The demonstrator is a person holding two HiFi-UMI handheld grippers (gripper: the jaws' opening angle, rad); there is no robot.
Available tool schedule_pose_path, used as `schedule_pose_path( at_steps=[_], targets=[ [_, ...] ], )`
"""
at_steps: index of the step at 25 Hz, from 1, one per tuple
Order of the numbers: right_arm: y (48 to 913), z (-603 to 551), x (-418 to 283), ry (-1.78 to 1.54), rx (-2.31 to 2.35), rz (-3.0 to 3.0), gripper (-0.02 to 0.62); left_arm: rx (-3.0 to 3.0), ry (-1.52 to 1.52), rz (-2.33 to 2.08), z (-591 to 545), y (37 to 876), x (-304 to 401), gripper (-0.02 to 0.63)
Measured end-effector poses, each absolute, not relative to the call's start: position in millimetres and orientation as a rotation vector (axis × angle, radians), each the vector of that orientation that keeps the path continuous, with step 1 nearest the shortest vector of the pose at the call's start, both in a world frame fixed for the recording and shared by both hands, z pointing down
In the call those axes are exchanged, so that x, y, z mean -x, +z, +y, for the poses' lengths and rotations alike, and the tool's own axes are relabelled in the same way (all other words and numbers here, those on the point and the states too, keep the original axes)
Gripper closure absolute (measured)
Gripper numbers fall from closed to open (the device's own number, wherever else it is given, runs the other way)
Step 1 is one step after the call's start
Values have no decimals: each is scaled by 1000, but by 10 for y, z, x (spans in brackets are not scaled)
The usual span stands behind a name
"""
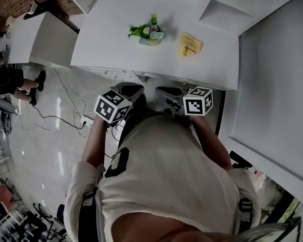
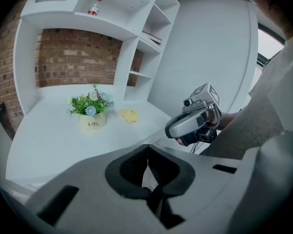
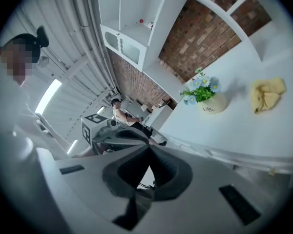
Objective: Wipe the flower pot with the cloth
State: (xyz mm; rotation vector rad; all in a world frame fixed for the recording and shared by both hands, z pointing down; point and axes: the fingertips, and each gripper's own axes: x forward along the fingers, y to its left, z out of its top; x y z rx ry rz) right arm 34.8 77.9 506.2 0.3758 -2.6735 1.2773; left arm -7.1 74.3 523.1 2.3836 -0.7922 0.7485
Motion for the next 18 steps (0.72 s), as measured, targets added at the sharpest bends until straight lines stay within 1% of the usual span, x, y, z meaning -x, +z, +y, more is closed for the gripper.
schedule_pose_path(
  at_steps=[4, 9, 18],
  targets=[
    [5091, 1005, -561, 1376, -335, -2687, 584, -2367, 759, -813, 953, 5219, -171, 584],
    [5143, 1199, -701, 1497, -349, -2683, 584, -2322, 796, -821, 1265, 5263, -306, 584],
    [5152, 1489, -507, 1430, -321, -2667, 584, -2299, 773, -872, 1509, 5234, -14, 584]
  ],
)
